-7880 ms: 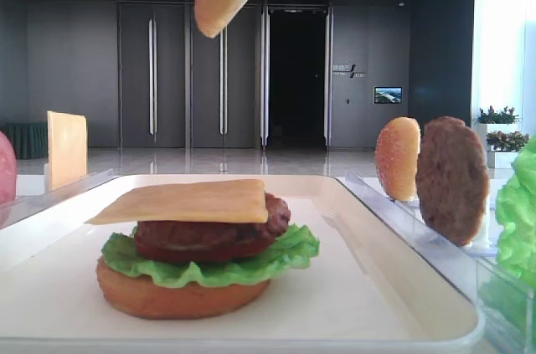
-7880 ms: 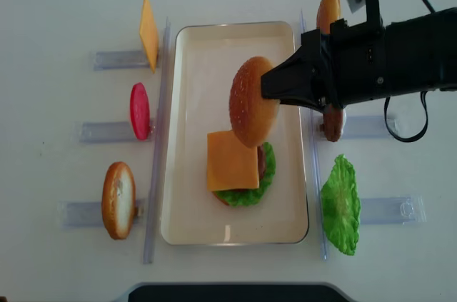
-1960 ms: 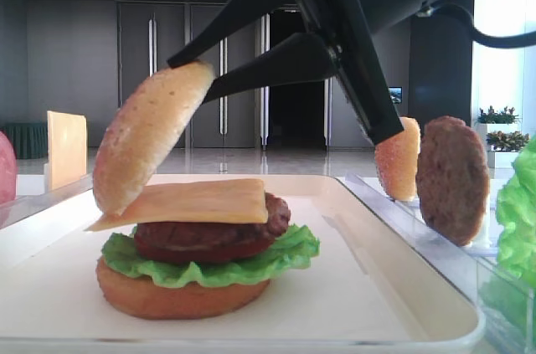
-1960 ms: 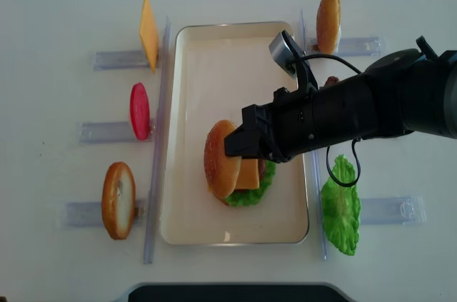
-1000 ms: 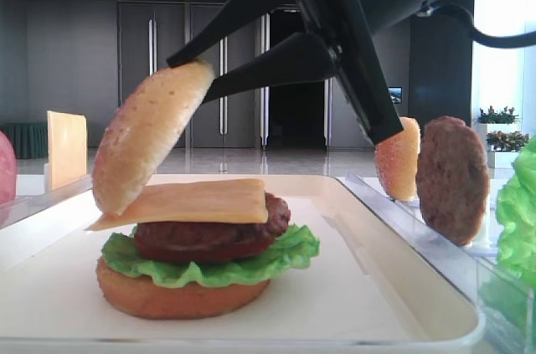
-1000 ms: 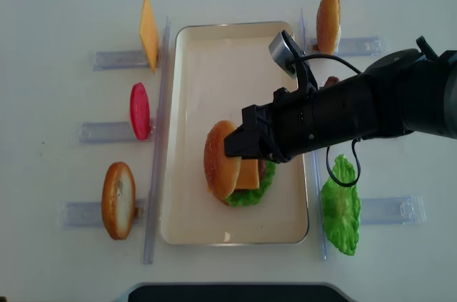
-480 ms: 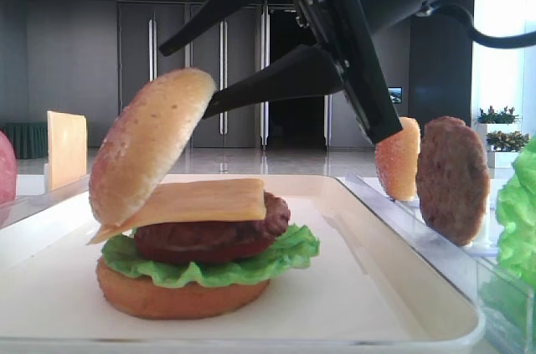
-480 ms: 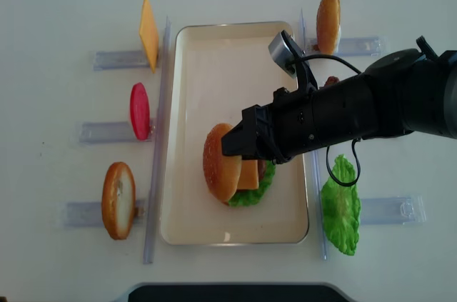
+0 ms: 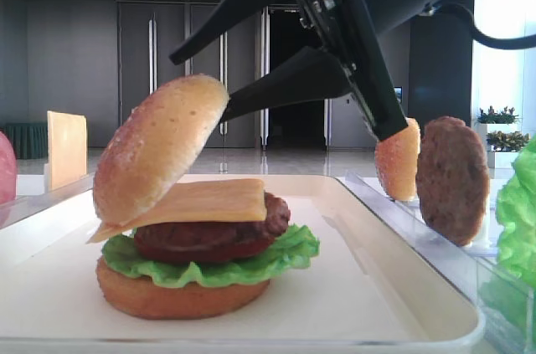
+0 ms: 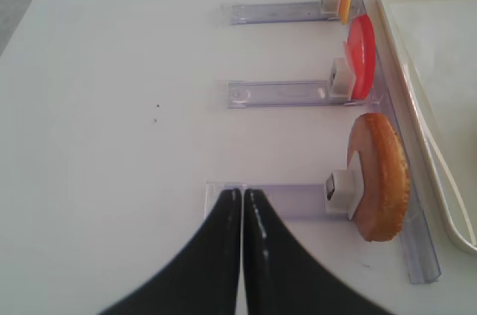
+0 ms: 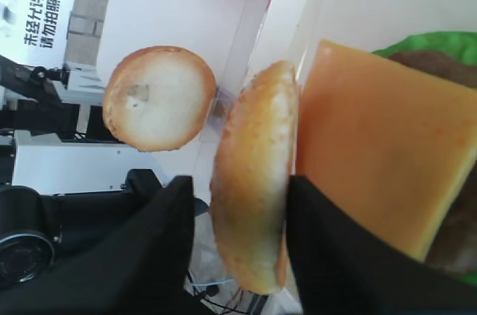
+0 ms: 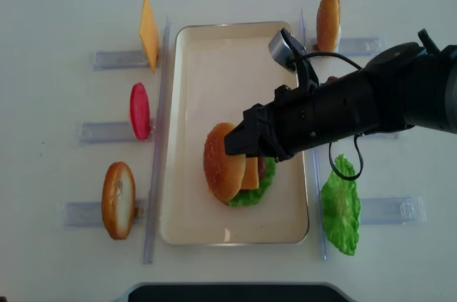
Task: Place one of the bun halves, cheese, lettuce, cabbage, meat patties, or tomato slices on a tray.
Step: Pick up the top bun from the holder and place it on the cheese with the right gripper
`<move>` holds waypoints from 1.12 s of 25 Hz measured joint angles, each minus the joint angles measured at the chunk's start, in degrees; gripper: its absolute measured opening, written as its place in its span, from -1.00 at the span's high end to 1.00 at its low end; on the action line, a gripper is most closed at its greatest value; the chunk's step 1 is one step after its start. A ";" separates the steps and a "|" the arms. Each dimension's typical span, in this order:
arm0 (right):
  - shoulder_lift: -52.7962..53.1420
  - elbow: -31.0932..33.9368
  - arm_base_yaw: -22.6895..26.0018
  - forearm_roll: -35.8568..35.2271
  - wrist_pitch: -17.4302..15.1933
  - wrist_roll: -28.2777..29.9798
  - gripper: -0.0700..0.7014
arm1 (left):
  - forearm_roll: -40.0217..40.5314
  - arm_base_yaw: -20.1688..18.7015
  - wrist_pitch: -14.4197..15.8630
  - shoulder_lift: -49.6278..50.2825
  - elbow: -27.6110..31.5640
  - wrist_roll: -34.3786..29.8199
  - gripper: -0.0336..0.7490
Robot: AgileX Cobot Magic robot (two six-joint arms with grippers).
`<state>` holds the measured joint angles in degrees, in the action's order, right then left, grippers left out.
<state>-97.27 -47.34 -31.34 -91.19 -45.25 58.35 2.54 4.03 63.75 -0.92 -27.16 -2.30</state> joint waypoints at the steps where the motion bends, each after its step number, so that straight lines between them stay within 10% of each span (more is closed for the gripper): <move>1: 0.00 -0.25 0.00 0.95 0.31 -0.62 0.07 | 0.00 0.00 0.00 0.00 0.00 0.00 0.93; 28: 2.82 -2.30 0.00 17.32 7.89 -10.58 -0.73 | 0.00 0.00 0.00 0.00 0.00 0.00 0.93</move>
<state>-94.44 -49.64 -31.34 -73.87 -37.36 47.76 2.54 4.03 63.75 -0.92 -27.16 -2.30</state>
